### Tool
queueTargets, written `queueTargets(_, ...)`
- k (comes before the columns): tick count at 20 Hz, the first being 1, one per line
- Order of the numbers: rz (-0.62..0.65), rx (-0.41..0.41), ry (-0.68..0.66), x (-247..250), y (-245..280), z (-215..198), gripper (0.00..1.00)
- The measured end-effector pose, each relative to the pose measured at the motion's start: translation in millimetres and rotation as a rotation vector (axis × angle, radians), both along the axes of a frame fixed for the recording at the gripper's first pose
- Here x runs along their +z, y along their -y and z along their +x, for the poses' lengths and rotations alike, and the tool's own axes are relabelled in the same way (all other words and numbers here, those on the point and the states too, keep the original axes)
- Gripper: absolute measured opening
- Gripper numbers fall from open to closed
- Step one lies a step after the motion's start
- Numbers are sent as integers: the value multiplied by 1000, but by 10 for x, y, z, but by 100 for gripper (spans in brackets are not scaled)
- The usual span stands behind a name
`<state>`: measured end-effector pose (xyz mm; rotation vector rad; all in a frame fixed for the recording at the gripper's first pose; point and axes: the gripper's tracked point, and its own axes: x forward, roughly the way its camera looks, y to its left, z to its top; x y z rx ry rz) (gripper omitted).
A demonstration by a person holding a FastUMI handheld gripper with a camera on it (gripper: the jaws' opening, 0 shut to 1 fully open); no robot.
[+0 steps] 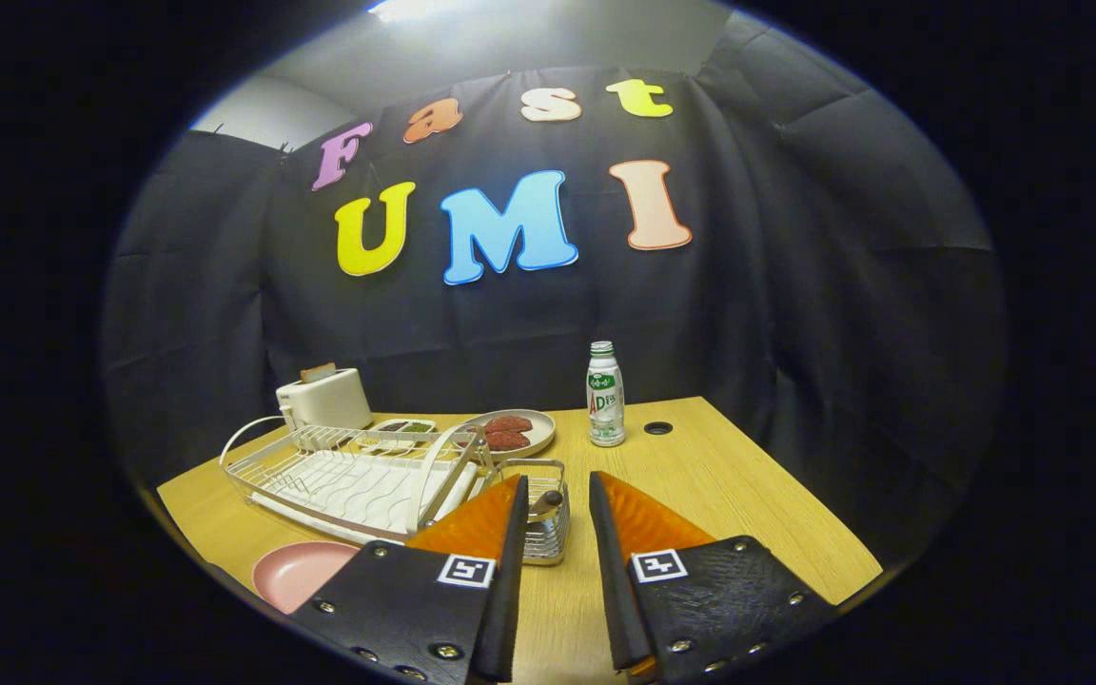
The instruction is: Take the plate from the dish rack, then take the spoon from the basket and place it into the plate.
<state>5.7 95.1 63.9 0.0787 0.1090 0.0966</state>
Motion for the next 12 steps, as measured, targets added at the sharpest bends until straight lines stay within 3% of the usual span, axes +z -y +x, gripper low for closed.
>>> queueTargets(12,49,42,41,-227,-78,531,38)
